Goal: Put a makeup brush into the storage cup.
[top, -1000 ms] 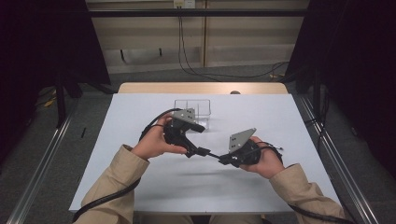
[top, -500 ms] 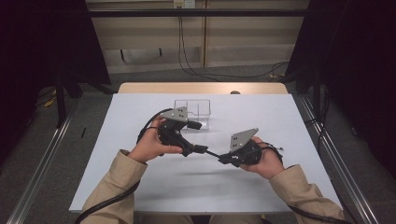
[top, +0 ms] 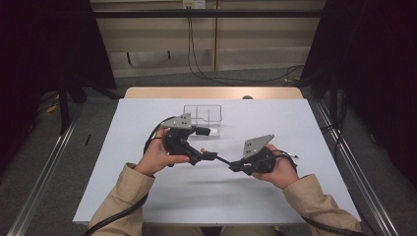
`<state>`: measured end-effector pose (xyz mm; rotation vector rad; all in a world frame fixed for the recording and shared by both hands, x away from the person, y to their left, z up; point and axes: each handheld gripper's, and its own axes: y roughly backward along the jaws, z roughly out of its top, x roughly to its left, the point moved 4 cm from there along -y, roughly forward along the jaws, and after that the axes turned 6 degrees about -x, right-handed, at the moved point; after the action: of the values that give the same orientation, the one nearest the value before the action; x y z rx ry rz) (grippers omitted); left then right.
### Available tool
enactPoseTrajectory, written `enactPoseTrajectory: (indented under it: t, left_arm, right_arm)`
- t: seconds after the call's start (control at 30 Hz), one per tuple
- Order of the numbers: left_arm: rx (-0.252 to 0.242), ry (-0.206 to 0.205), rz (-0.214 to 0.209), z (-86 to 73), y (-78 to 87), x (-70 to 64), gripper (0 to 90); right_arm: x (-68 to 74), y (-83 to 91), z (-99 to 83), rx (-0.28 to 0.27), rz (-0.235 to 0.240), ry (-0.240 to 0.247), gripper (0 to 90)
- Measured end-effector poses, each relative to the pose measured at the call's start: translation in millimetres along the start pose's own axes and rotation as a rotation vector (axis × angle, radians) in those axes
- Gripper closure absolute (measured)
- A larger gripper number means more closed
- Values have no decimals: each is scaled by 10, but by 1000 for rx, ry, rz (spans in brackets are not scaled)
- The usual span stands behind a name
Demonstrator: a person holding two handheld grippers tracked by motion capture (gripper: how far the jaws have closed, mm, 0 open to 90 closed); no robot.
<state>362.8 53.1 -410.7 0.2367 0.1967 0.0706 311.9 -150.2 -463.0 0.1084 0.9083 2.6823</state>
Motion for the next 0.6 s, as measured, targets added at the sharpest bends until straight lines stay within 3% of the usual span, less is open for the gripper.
enactPoseTrajectory:
  t: [0.33, 0.6]
  left_arm:
    - [-27, 18, 9, -43, -11, 35, 49]
    - [-58, 37, 16, -44, -32, 44, 51]
  right_arm:
    - [-34, 41, 4, -37, -18, -13, 850]
    - [-48, 62, 28, -101, -39, -57, 850]
